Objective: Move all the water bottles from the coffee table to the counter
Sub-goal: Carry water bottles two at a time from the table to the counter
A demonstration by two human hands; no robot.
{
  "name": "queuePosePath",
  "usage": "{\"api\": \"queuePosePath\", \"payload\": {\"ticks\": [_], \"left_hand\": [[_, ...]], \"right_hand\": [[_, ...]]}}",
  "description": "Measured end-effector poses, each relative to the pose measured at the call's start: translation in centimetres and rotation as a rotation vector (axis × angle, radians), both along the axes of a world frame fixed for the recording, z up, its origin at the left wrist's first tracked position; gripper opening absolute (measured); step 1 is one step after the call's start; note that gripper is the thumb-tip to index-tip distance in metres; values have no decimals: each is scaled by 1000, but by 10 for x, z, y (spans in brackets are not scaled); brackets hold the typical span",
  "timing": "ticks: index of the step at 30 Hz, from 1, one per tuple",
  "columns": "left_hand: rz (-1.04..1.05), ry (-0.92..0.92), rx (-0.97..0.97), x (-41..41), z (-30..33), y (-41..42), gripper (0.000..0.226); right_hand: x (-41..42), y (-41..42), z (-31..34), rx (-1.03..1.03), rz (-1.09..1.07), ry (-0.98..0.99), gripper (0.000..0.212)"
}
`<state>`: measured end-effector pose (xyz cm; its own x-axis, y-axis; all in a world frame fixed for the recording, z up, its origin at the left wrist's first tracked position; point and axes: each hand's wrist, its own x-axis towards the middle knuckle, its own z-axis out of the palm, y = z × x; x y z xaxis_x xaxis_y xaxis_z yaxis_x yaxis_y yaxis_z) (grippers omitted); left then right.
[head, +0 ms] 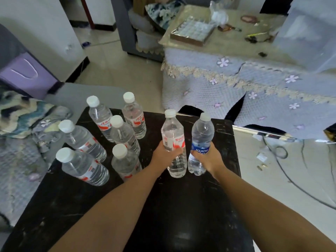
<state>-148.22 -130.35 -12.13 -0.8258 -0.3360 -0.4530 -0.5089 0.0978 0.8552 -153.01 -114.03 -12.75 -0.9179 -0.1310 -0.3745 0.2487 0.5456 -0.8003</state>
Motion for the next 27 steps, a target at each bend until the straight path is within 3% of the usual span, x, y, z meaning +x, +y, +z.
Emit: {"api": "queuePosePath", "payload": {"ticks": [4,11,14,17,22,27], "left_hand": [[-142,-34,-2,19,21,28,41],[-393,-111,-49,49,47,113,52],[-547,-100,-84,71,58,172,53],[-679,-88,-107,100,68,236,37],[-850,-49,-215,174,78,362,29],[-1049,-82,-215,265,72,493,77]], "right_hand": [[33,44,11,85,-45,12,54],[93,141,42,120,-183,77,48],[135,203,51,115,-318,75,53],[186,268,59,85,-443,62,58],[302,388,65,96,-652,28,57],[441,495,63,127,-868,5,53]]}}
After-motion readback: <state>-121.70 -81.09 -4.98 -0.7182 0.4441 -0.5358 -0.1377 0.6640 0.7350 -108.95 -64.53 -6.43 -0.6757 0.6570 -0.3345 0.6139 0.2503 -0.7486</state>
